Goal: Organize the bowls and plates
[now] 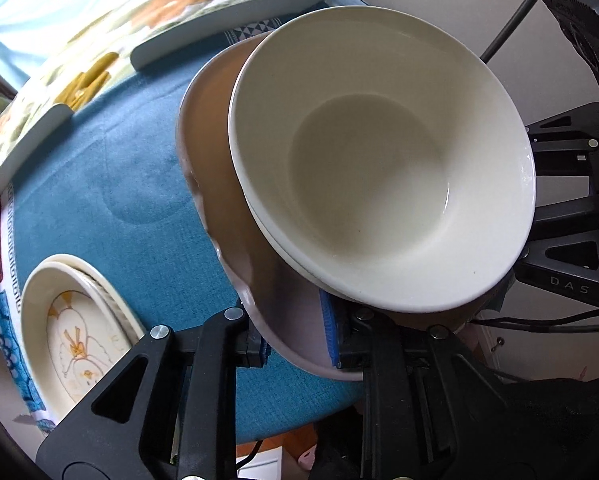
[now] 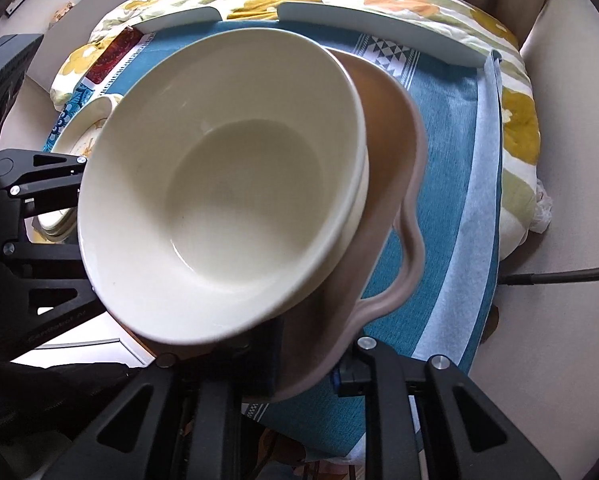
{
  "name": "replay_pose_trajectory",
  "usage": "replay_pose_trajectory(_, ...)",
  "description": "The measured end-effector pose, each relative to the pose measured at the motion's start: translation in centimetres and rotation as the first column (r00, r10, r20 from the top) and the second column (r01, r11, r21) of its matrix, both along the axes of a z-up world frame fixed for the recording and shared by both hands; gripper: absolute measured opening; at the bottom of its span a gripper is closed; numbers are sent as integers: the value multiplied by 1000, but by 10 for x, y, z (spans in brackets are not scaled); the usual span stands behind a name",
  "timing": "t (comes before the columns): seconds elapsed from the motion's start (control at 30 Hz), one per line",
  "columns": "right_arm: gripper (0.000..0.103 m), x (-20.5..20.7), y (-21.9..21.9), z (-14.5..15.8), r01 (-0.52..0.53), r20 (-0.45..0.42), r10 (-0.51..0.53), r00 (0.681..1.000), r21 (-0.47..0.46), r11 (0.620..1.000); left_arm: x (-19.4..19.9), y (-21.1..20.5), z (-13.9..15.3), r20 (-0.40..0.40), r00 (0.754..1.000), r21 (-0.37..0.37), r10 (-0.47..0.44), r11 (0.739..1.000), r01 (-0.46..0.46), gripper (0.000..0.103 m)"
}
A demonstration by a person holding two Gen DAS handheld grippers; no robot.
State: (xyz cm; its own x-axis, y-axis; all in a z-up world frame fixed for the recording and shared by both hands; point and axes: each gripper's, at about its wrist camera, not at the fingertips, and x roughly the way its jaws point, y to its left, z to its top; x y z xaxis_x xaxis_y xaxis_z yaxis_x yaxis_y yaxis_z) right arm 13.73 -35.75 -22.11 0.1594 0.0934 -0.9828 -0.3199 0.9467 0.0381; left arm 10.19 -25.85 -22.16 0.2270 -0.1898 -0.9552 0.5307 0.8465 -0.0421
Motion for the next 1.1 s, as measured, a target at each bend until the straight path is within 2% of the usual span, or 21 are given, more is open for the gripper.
replay_pose_trajectory(0.27, 17, 13, 43, 40, -92, 32, 93, 995, -22, 995, 1, 50, 51, 23, 997, -21, 68, 998, -68, 18)
replay_pose_trajectory(0.5, 17, 20, 109, 56, -109, 14, 109, 994, -9, 994, 3, 126, 72, 24, 997, -19, 80, 997, -79, 18)
replay_pose_trajectory(0.63, 17, 22, 152, 48, -112, 0, 112, 994, -8, 994, 7, 174, 64, -1, 996, -16, 87, 996, -87, 18)
replay_pose_trajectory(0.83, 17, 23, 203, 18, -77, -57, 78, 995, 19, 997, 8, 235, 34, -63, 994, -2, 93, 996, -93, 18)
replay_pose_trajectory(1.1, 17, 24, 242, -17, -34, -94, 36, 995, 21, 999, 7, 268, 2, -98, 992, -4, 74, 997, -75, 18)
